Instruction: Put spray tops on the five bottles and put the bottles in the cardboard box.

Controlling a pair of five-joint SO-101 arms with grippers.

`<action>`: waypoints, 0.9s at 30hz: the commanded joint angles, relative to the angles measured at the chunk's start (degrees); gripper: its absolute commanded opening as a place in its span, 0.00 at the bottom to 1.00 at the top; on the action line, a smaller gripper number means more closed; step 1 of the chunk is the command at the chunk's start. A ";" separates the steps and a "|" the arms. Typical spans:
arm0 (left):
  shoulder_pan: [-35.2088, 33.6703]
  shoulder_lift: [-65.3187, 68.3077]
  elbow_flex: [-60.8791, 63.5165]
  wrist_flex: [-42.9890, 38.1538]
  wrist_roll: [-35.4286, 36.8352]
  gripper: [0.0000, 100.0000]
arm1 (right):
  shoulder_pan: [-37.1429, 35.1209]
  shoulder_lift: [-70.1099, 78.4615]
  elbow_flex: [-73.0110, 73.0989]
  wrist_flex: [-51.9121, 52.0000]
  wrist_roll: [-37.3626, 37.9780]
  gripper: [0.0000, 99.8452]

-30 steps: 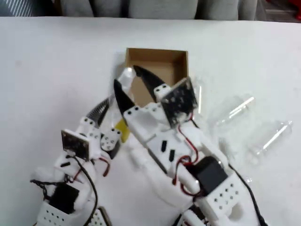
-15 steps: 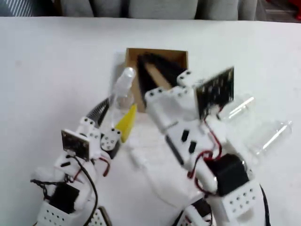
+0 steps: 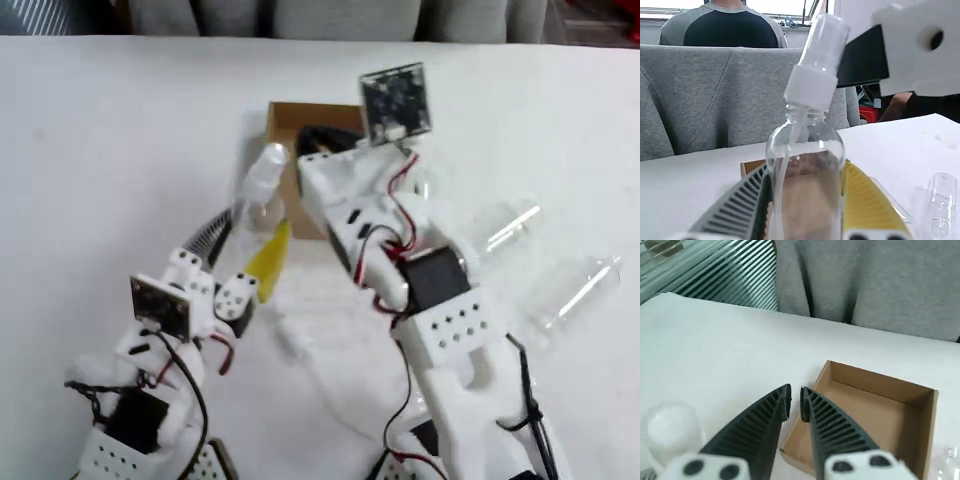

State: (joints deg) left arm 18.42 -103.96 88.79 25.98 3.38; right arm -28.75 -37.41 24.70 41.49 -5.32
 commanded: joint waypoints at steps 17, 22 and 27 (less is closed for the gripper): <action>-0.40 -0.92 -0.62 -1.76 -0.62 0.05 | 4.18 0.22 -2.73 6.20 -0.44 0.02; -0.40 -0.92 -0.70 -1.85 -0.62 0.05 | 6.46 0.22 -2.73 12.62 -0.44 0.02; -0.48 -0.92 -0.53 -5.63 -0.70 0.05 | 7.52 0.22 -2.73 24.84 -0.09 0.02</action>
State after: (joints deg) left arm 18.42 -103.96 88.79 23.96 3.38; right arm -22.07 -37.05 24.70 59.43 -5.32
